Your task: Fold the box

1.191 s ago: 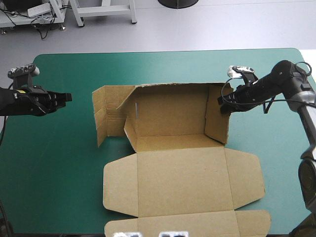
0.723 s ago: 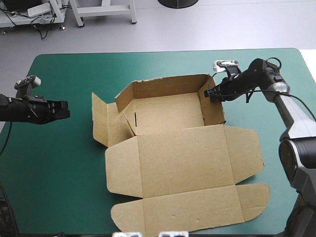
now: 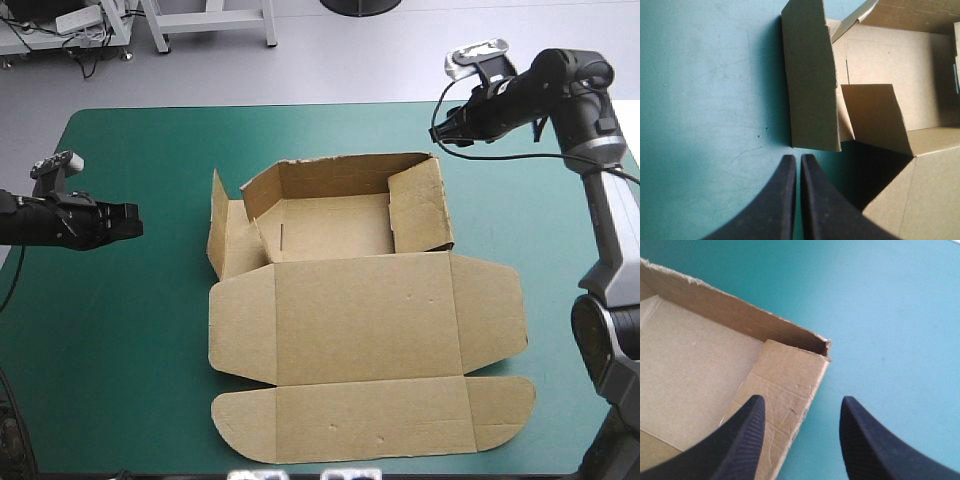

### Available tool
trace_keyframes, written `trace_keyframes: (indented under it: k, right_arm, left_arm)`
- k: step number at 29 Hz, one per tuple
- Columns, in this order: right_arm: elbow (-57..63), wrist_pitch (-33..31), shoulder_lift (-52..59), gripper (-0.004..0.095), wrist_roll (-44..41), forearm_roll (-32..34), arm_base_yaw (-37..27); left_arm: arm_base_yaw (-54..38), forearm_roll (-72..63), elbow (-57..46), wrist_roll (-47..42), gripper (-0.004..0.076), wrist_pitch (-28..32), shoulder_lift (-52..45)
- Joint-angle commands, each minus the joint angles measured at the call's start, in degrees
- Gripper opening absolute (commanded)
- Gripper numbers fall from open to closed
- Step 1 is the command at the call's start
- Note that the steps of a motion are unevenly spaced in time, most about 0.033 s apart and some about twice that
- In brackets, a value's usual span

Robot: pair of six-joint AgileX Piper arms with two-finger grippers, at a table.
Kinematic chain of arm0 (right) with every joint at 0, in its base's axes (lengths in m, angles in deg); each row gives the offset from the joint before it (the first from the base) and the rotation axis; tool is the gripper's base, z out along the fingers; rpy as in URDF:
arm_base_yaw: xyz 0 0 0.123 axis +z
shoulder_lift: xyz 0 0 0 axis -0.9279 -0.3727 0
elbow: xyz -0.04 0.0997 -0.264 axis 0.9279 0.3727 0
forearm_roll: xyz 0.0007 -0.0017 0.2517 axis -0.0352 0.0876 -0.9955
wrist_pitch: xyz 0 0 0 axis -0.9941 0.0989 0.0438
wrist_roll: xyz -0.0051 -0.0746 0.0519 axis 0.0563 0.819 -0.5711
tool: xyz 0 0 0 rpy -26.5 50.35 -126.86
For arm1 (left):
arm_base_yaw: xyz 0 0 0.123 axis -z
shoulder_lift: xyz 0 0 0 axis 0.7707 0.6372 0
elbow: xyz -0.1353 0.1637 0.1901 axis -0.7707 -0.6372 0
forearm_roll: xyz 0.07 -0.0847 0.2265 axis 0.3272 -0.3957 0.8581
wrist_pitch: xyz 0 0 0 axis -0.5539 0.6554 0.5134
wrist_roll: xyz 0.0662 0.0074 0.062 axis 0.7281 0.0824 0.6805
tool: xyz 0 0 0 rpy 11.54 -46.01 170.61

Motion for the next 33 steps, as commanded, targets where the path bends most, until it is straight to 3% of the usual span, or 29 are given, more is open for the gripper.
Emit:
trace_keyframes:
  k: [1,3,7,12,14,16,21,33]
  right_arm:
    - [-2.23,-1.2,8.91,0.0438,-3.48,3.24,-0.15]
    - [-1.33,-1.2,12.86,0.0438,-10.29,3.22,-0.15]
    - [4.69,-1.2,19.14,0.0438,-15.0,2.06,-0.15]
    - [13.86,-0.71,22.54,0.042,-13.43,3.37,-0.15]
    - [15.56,2.39,22.16,0.0398,-13.53,3.7,-0.15]
    - [16.6,5.49,21.25,0.0367,-14.3,2.45,-0.15]
    - [16.72,4.82,14.98,0.0316,-7.72,-1.0,-0.15]
    - [16.72,4.27,0.25,0.0314,-6.51,-4.33,-0.15]
  left_arm:
    - [-0.13,-4.95,1.54,-0.04,0.001,0.89,-1.71]
    - [-0.13,-5.06,1.54,-0.04,0.001,0.79,-1.71]
    - [-0.13,-4.95,1.54,0.06,0.001,0.26,-1.71]
    - [-0.13,-4.95,1.54,0.17,0.001,0.37,-1.71]
    - [-0.13,-4.95,1.54,0.17,0.001,0.37,-1.71]
    - [-0.13,-4.95,1.54,0.17,0.001,0.26,-1.71]
    - [-0.13,-4.95,1.54,0.17,0.001,-0.26,-1.71]
    - [-0.13,-4.86,1.54,0.17,0.0008,-0.26,-1.71]
